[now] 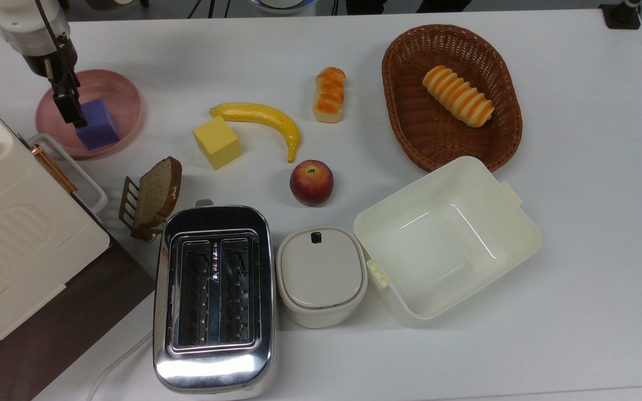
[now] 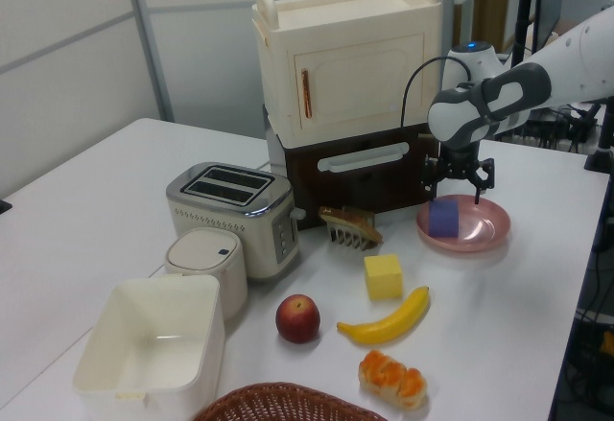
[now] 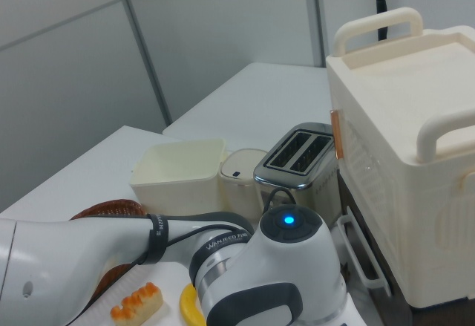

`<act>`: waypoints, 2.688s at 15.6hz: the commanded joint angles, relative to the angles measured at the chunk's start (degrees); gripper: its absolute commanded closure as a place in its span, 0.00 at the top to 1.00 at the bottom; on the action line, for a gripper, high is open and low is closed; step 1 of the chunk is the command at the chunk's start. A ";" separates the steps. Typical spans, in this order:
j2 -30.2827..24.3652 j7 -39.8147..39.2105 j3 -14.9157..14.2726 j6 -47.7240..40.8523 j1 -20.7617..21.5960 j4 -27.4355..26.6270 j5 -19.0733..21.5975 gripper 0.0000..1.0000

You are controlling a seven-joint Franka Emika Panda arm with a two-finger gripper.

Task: Put the purple cube on the table
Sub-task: 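Lower the gripper around the purple cube, then close the gripper on the purple cube and lift it off the plate, then carry the purple cube past the cheese block toward the apple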

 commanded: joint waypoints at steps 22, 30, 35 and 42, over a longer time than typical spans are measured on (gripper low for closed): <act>3.07 -0.61 0.20 3.76 2.89 -0.08 -1.06 1.00; 2.80 -4.74 0.12 3.85 3.06 -0.08 -1.06 0.01; -1.58 -4.65 2.30 3.06 3.07 -0.08 -1.14 0.01; -7.13 -5.97 12.41 -13.36 3.24 8.88 -0.79 0.02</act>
